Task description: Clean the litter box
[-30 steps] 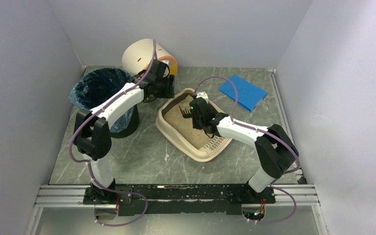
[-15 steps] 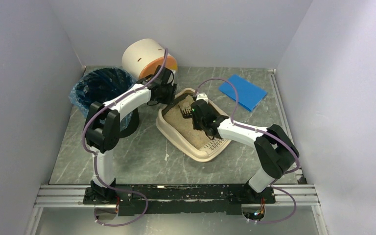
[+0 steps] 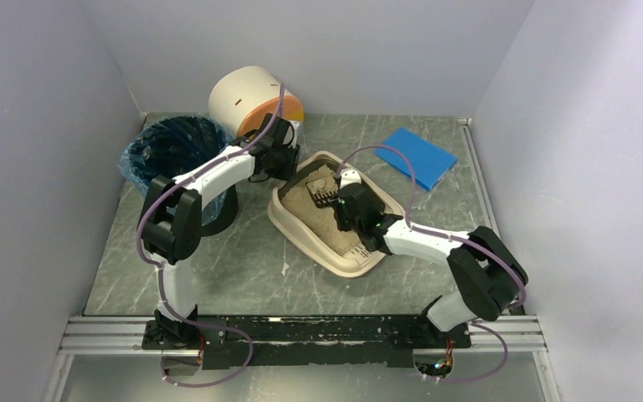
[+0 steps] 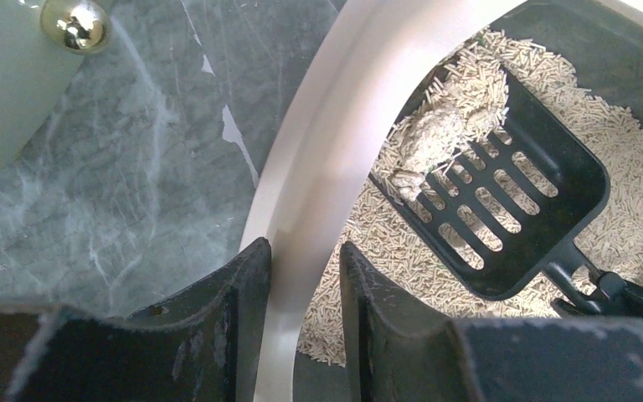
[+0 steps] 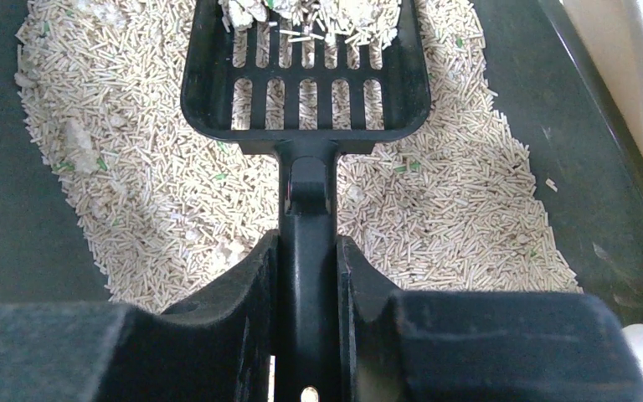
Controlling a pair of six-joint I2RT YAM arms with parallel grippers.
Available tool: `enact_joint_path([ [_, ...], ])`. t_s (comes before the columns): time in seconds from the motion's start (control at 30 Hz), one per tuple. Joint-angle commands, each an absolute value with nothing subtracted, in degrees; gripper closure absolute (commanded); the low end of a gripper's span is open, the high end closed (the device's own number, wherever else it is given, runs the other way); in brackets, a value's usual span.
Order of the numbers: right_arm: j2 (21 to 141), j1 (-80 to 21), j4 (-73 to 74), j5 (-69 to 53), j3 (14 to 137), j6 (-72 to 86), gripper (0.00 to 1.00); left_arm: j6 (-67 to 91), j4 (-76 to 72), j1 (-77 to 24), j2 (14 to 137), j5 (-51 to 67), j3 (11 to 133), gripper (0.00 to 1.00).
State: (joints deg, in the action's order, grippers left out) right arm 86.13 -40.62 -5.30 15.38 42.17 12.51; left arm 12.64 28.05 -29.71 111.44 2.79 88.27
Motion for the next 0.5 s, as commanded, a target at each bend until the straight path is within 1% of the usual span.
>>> enact_joint_path([
  [0.0,83.48,-41.23,-9.43,16.05,40.01,10.22,1.0,12.79,29.13,-30.72,110.54,8.84,89.01,0.59],
  [0.1,84.42,-42.13,-11.12,17.38,39.91,8.01,1.0,13.34,29.33,-31.05,110.76,8.91,89.14,0.56],
  [0.2,84.42,-43.14,-9.16,20.01,41.16,7.25,1.0,14.26,29.71,-31.29,110.3,7.55,88.86,0.55],
  [0.4,76.8,-43.57,-12.2,16.6,34.99,6.13,1.0,16.17,30.99,-31.29,108.47,7.66,88.81,0.54],
  [0.47,73.83,-43.68,-12.95,15.19,33.18,5.33,1.0,16.39,31.11,-31.29,107.82,8.66,89.23,0.51],
])
